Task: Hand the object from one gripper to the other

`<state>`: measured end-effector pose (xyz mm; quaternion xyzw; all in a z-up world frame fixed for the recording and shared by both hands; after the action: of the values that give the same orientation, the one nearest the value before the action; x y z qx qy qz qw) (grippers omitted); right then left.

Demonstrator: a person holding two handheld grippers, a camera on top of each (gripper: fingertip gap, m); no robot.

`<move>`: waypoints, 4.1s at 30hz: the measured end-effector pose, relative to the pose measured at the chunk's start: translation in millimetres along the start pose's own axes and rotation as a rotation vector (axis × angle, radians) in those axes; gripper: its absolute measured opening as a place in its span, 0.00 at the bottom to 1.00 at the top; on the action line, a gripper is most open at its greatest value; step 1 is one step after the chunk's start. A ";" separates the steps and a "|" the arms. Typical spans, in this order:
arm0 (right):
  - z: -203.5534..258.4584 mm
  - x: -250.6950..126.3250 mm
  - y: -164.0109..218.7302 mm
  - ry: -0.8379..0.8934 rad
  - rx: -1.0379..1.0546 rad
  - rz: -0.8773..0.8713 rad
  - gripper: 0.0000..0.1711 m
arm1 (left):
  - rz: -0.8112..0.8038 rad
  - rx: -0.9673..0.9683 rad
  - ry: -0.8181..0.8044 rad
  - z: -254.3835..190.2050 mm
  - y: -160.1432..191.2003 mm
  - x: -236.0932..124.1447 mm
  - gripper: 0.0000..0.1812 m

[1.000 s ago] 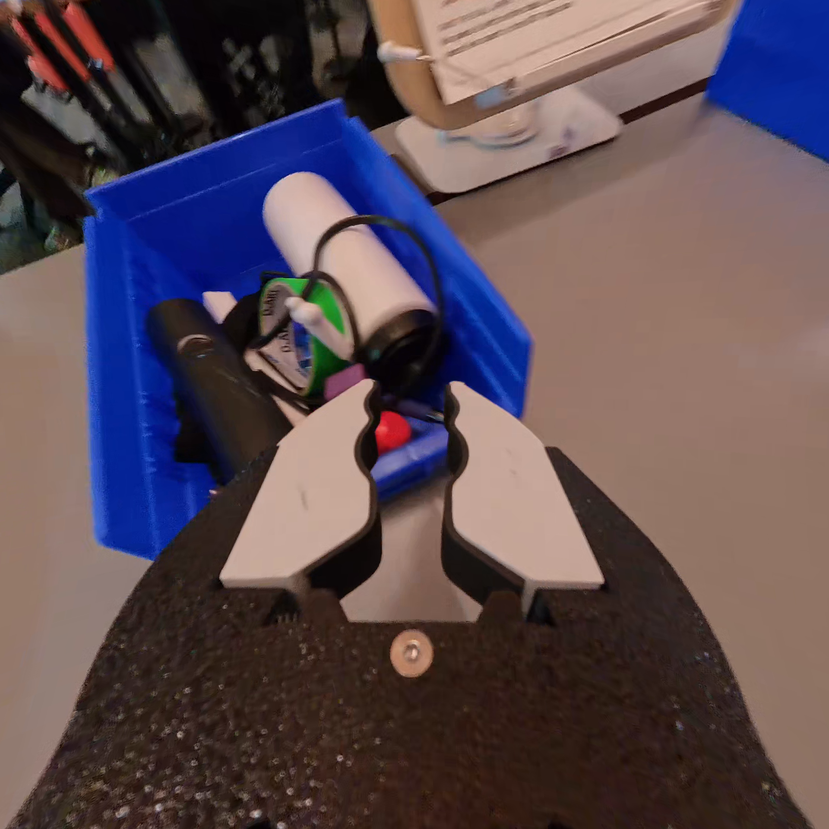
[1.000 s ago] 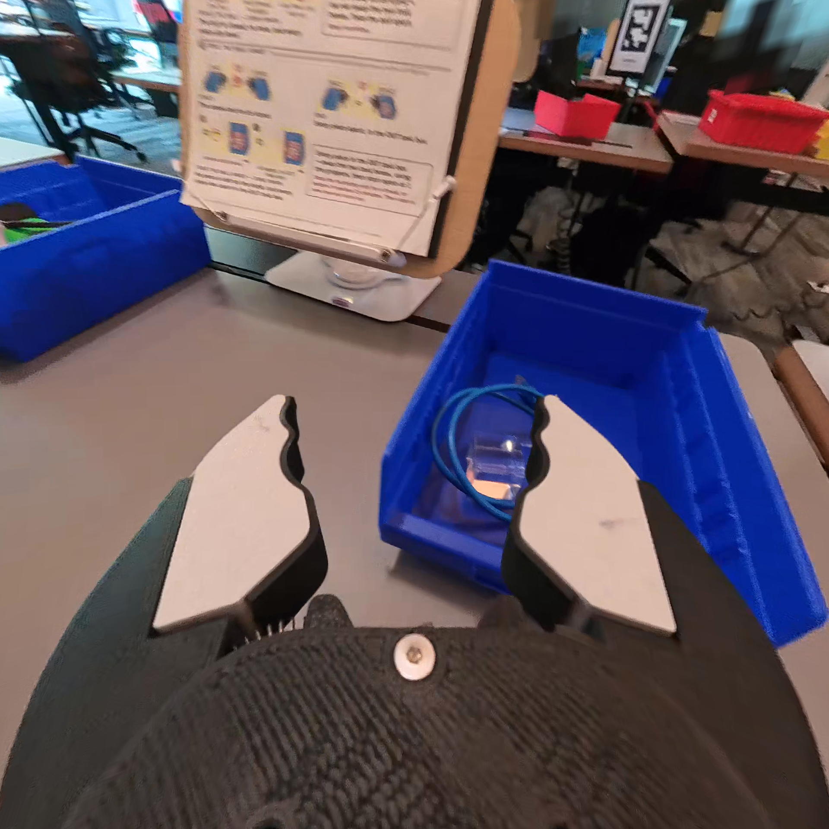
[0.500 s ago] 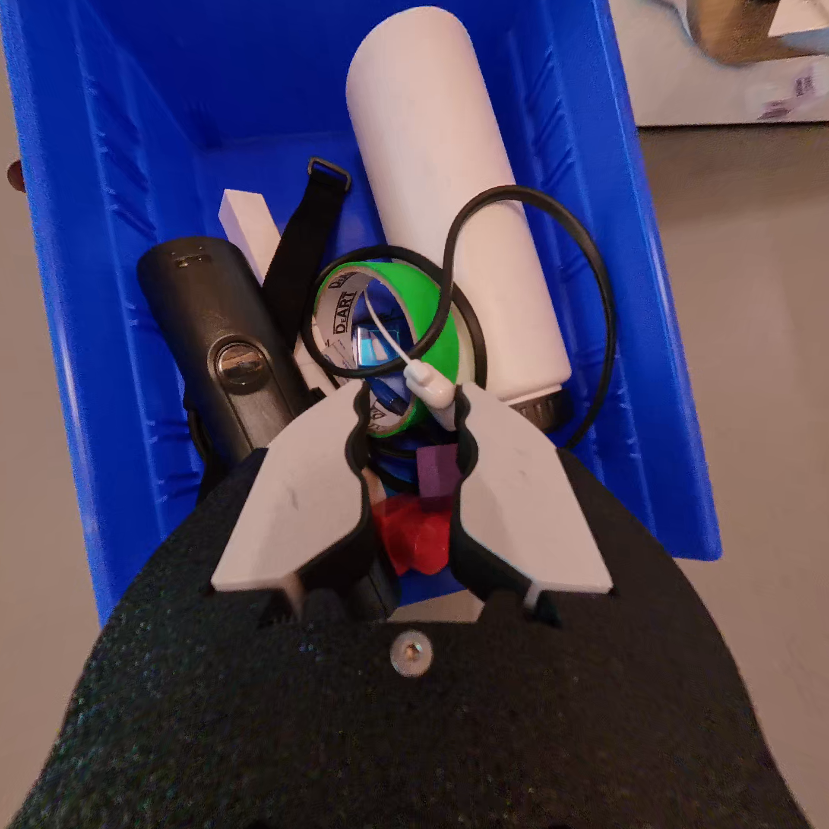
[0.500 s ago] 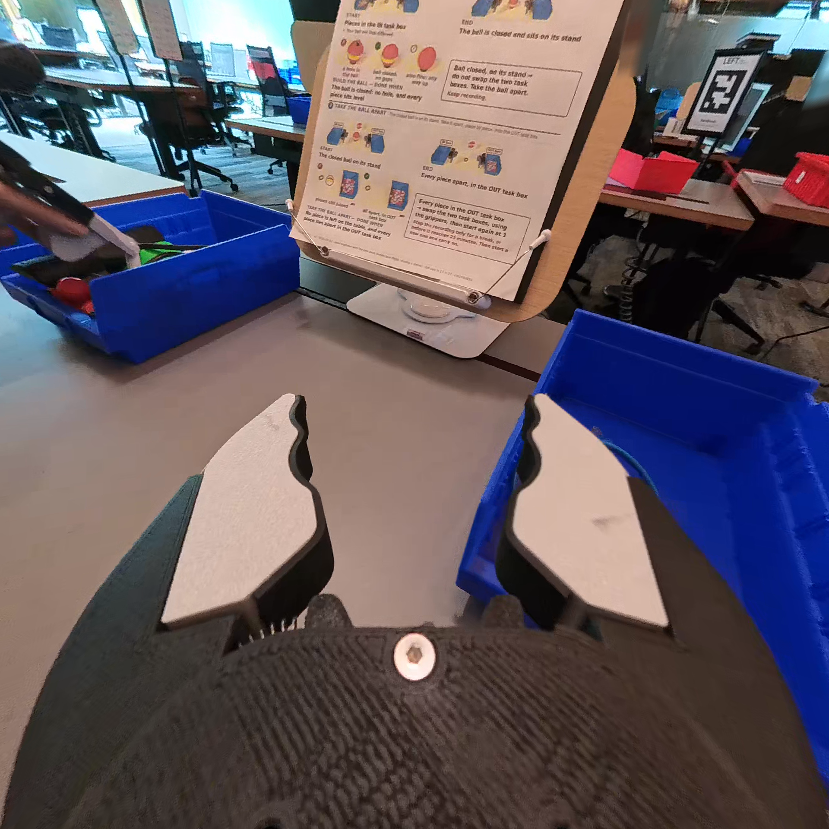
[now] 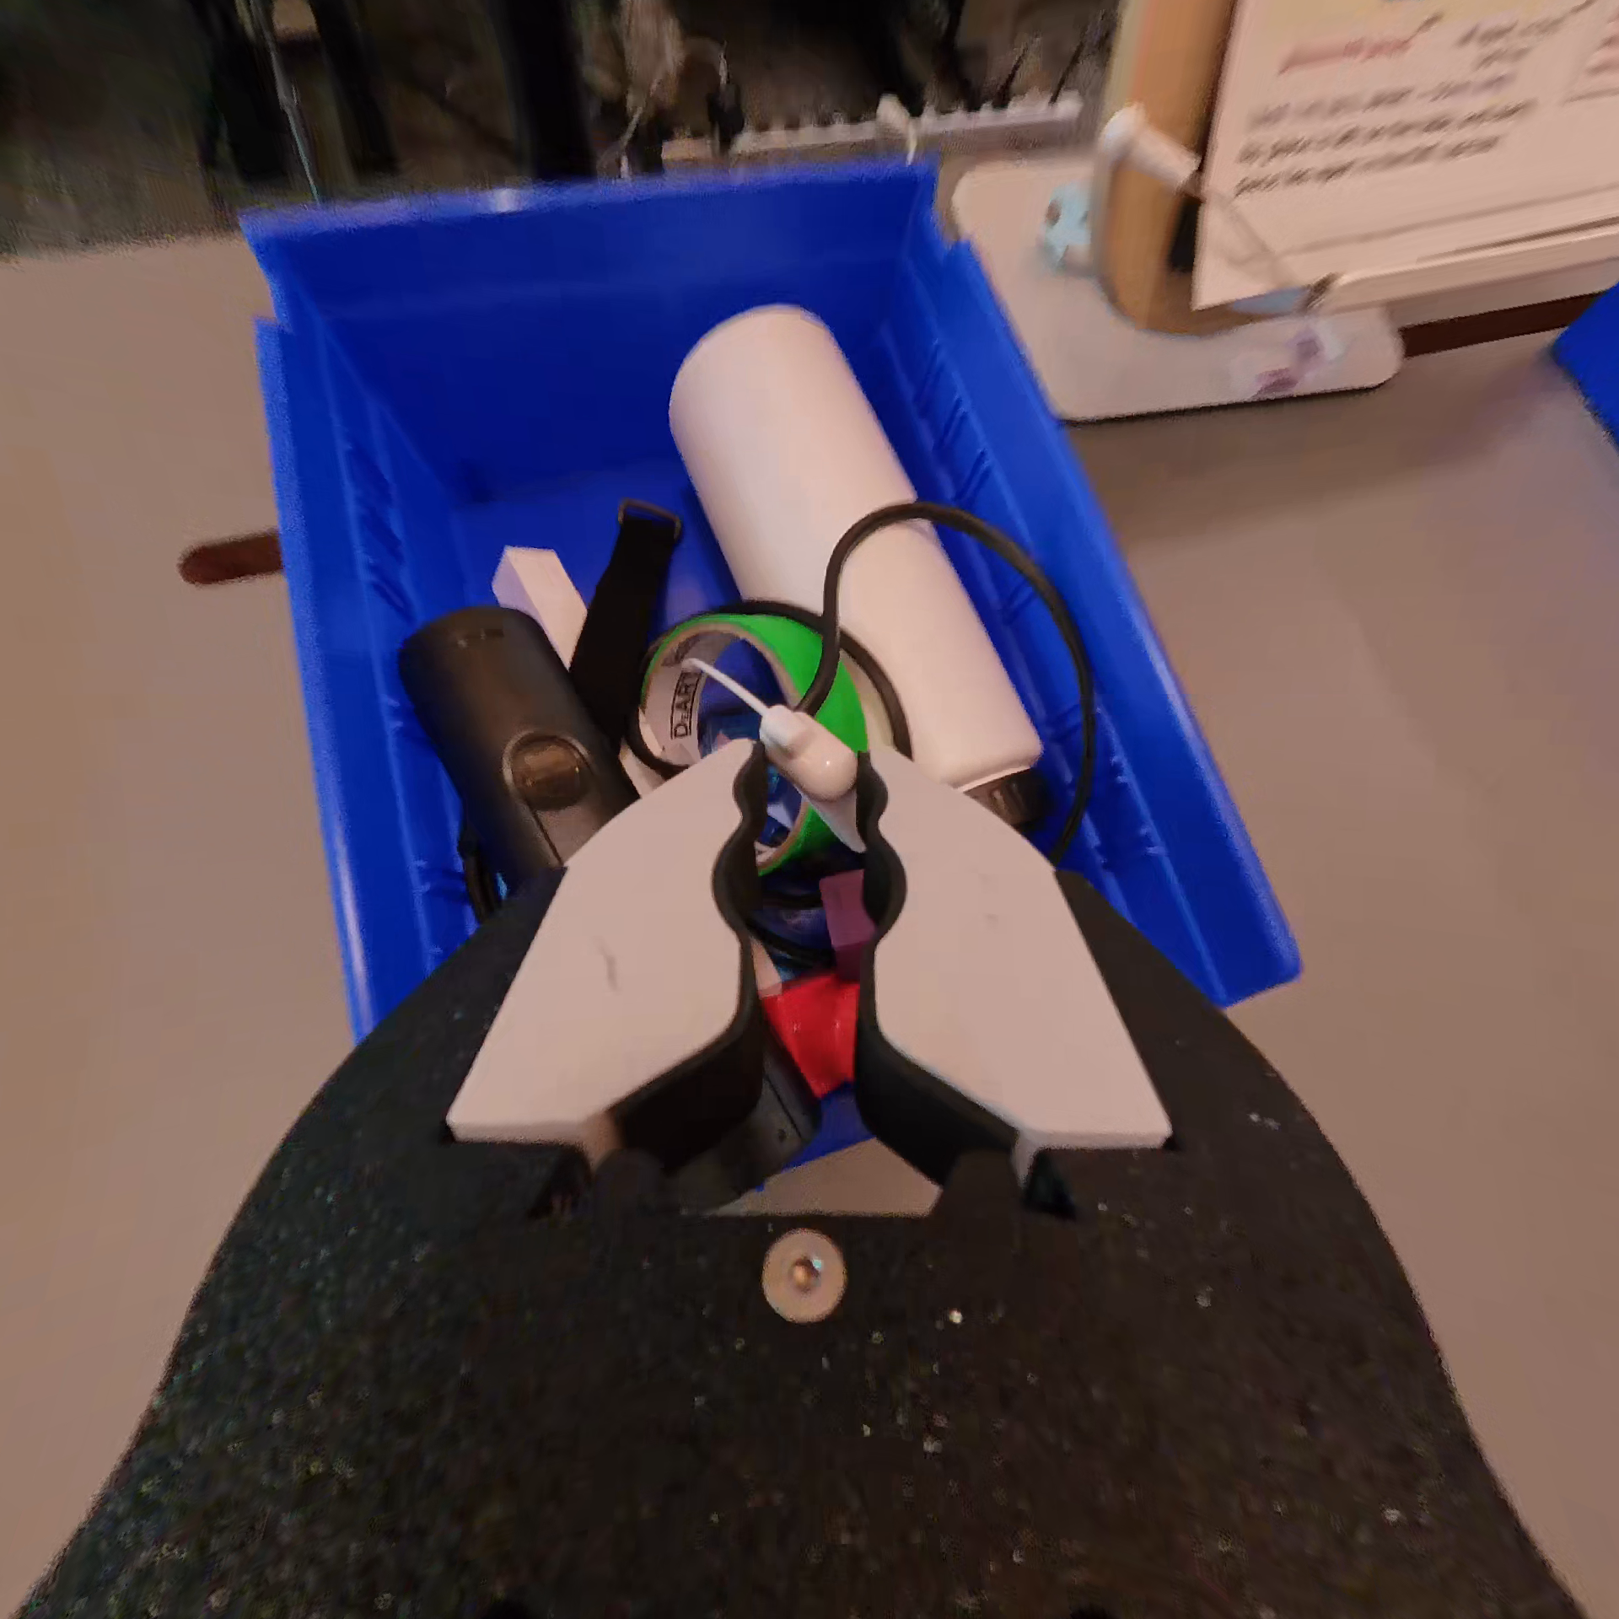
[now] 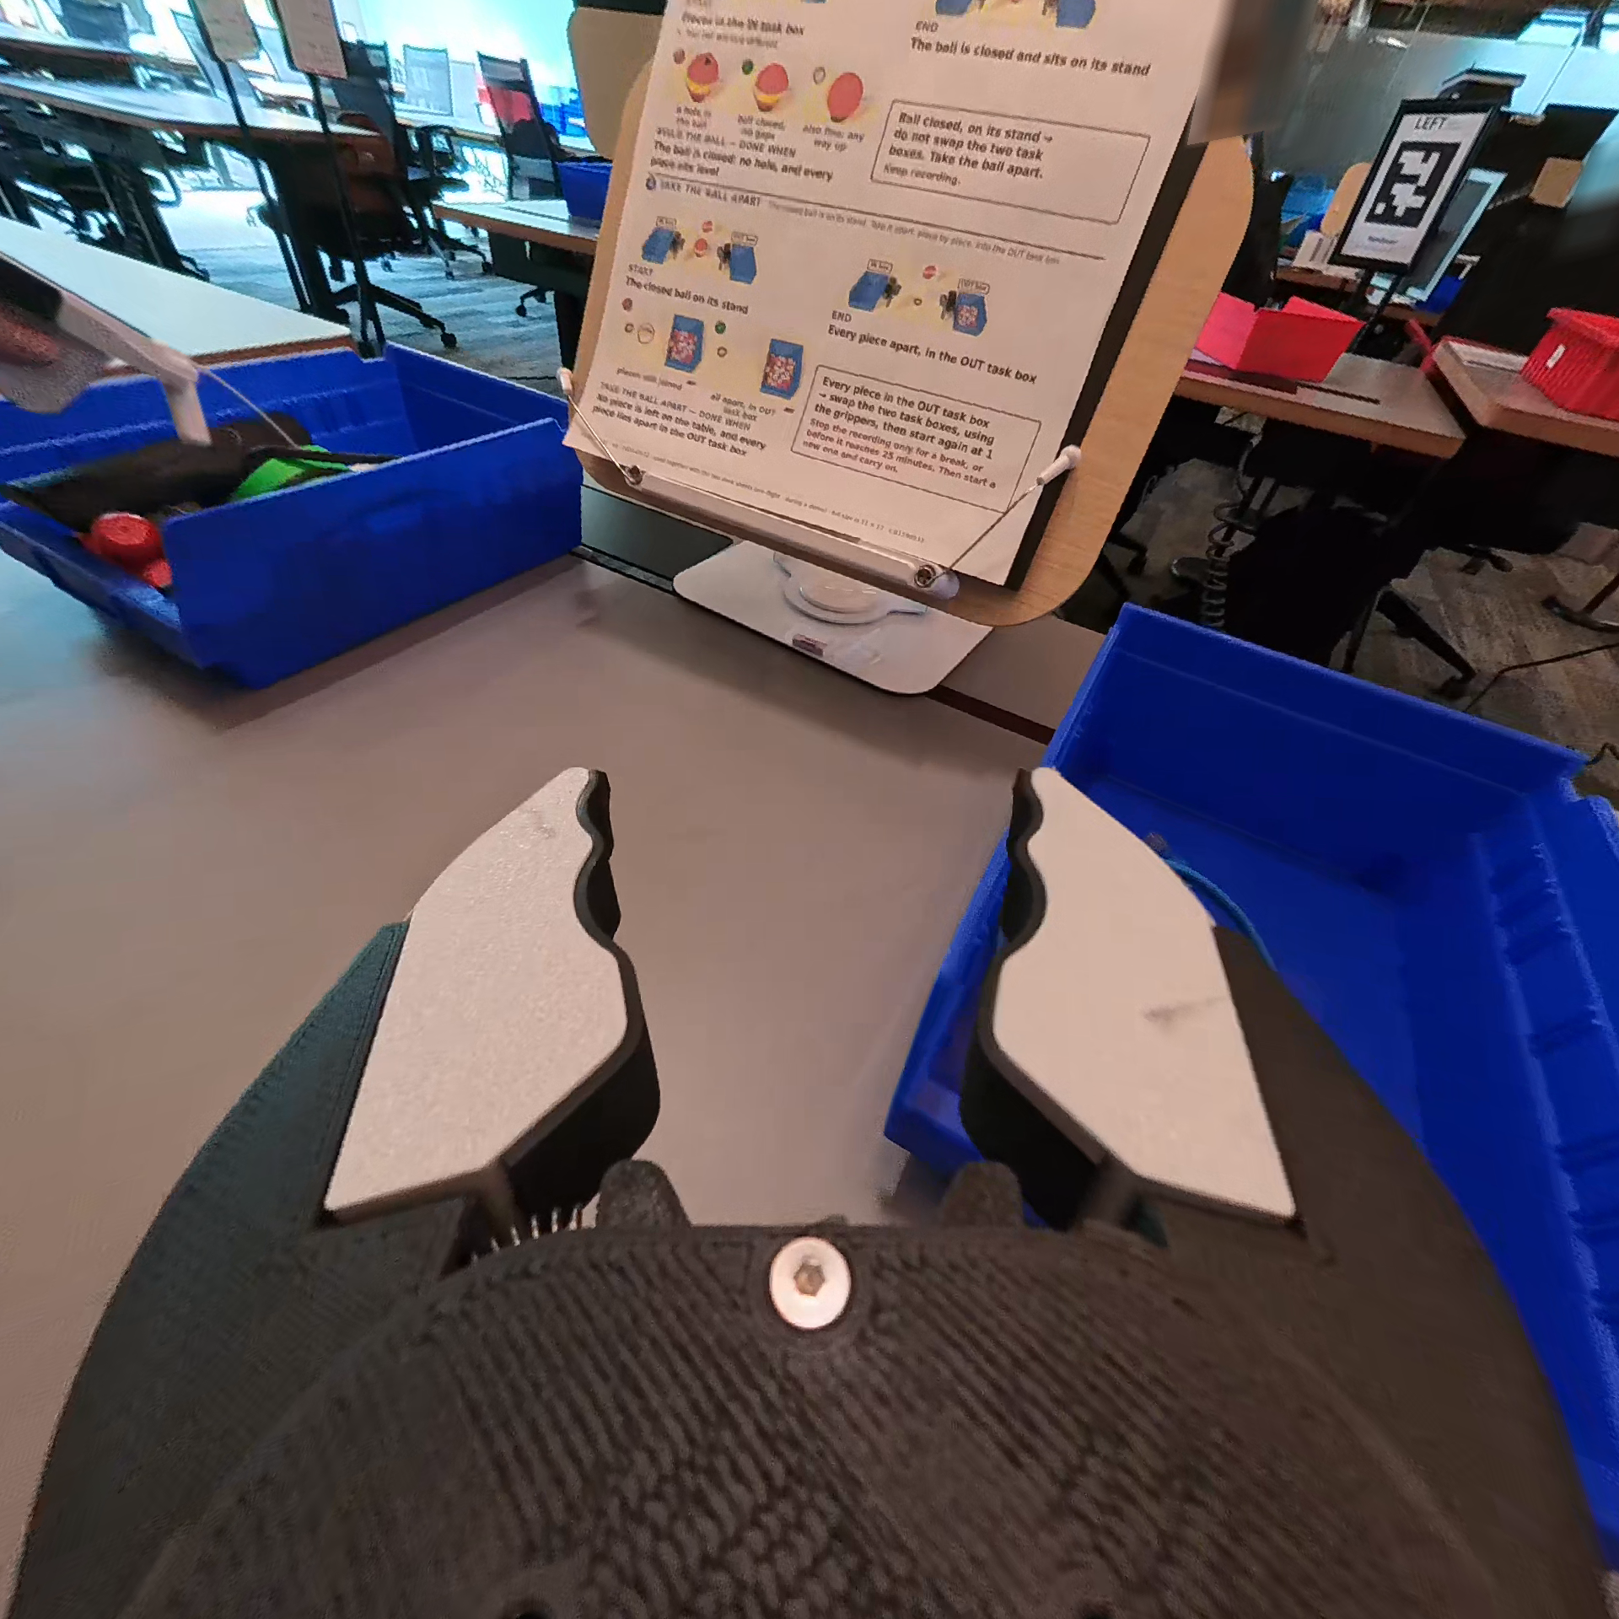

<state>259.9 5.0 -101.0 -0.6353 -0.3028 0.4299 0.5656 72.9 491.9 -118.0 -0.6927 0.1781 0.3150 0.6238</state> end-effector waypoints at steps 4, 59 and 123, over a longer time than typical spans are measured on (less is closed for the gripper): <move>13.9 1.4 -7.1 -0.064 0.023 -0.053 0.50 | -0.223 0.111 0.089 -18.0 -17.7 -49.6 0.10; 189.4 -10.3 0.2 -0.746 -0.166 -0.172 0.07 | -0.740 0.767 0.566 -269.2 64.6 -107.4 0.19; 191.1 -1.5 36.9 -0.130 -1.178 -0.002 0.08 | -0.216 0.214 0.720 -299.8 72.5 -54.9 0.34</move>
<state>85.7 84.7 -135.0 -0.8143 -0.5251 0.2267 0.0986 50.3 179.6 -129.5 -0.7047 0.3436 -0.0361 0.6197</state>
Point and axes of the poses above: each gripper's, where its closed fingertips meet, x out along the fingers, y out of its underside, z = x × y across the jaws, the point moved 7 cm from there along -x, back along the fingers, and after that the axes turned 7 degrees about x, right-handed, at the moved point
